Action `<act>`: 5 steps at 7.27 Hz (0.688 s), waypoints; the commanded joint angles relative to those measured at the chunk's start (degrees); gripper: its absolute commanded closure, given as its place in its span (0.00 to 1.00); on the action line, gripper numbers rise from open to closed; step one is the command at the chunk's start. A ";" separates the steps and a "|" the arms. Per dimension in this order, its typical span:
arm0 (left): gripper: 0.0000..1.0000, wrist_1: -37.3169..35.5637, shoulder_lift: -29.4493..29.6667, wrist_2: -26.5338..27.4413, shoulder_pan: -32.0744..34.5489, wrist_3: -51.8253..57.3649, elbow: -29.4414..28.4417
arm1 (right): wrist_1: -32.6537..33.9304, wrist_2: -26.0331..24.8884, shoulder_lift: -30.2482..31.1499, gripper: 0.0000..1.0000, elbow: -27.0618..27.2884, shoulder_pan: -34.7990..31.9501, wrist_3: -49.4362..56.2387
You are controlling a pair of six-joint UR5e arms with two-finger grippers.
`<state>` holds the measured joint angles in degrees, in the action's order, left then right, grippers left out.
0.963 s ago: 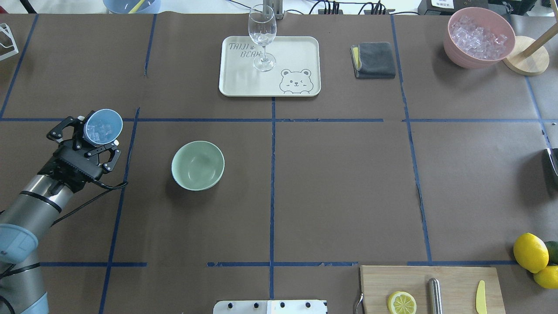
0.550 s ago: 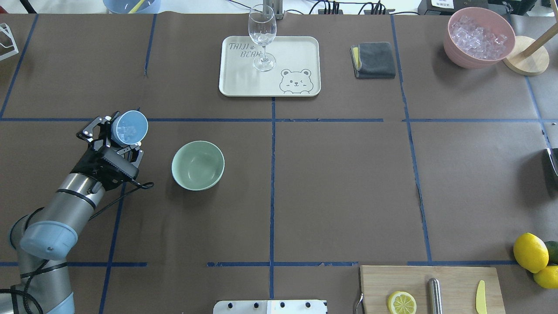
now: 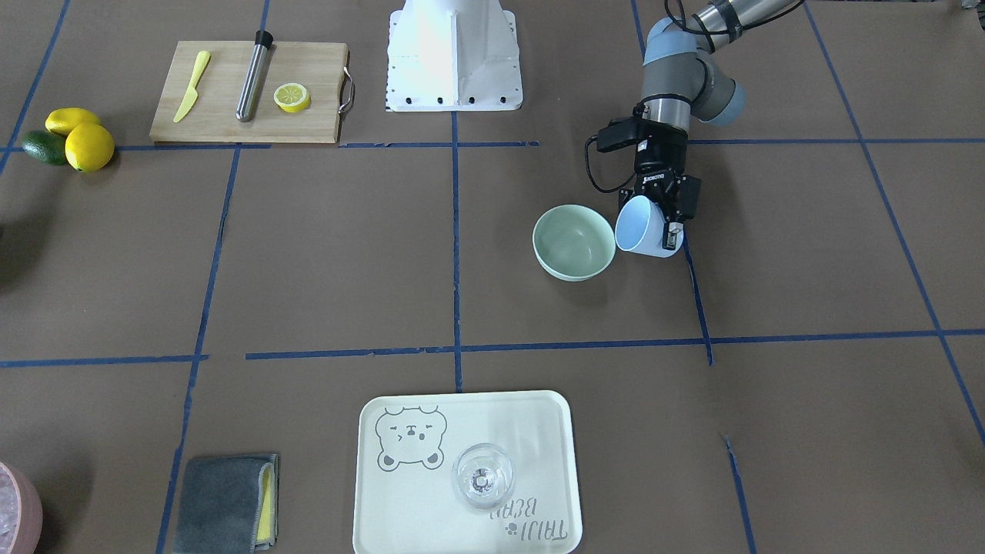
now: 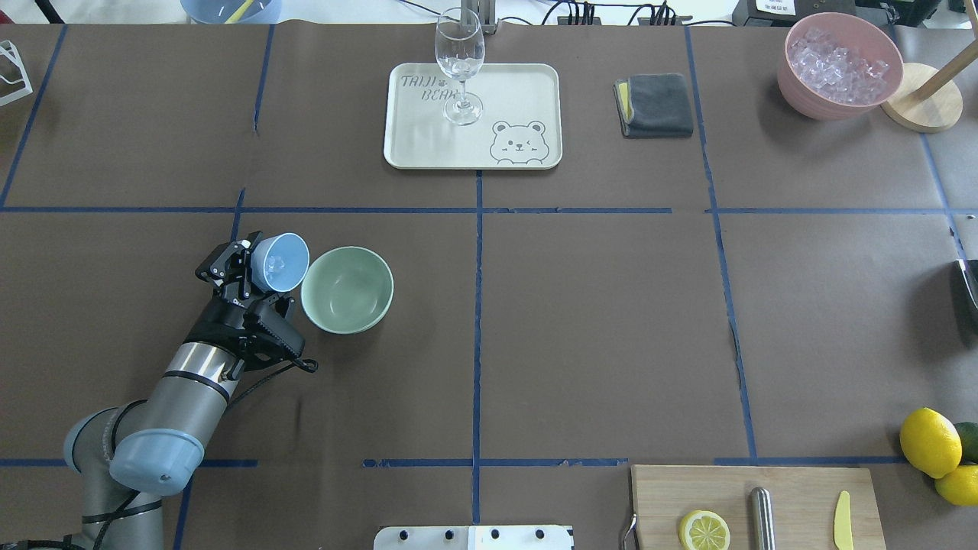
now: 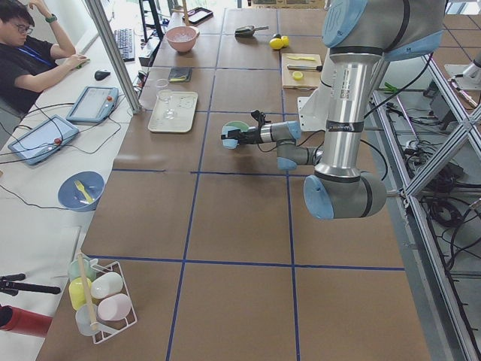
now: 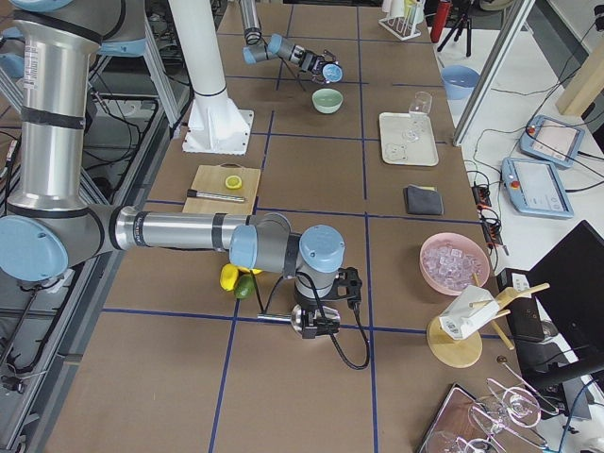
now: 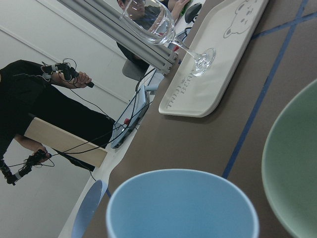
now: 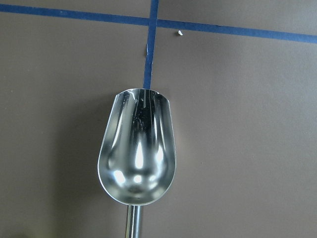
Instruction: Pour ice into bowl
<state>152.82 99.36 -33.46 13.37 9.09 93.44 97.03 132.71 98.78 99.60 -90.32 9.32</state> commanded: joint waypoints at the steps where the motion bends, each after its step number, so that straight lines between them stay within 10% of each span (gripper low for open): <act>1: 1.00 -0.77 1.19 2.60 -0.63 11.80 -0.01 | 0.00 0.01 0.01 0.00 -0.02 -0.03 0.00; 5: 1.00 -0.77 2.50 2.96 -0.89 31.73 -0.19 | 0.00 0.01 0.01 0.00 -0.02 -0.03 0.09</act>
<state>152.12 101.45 -30.59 12.53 34.73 93.31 97.03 132.71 98.79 99.58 -90.35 9.39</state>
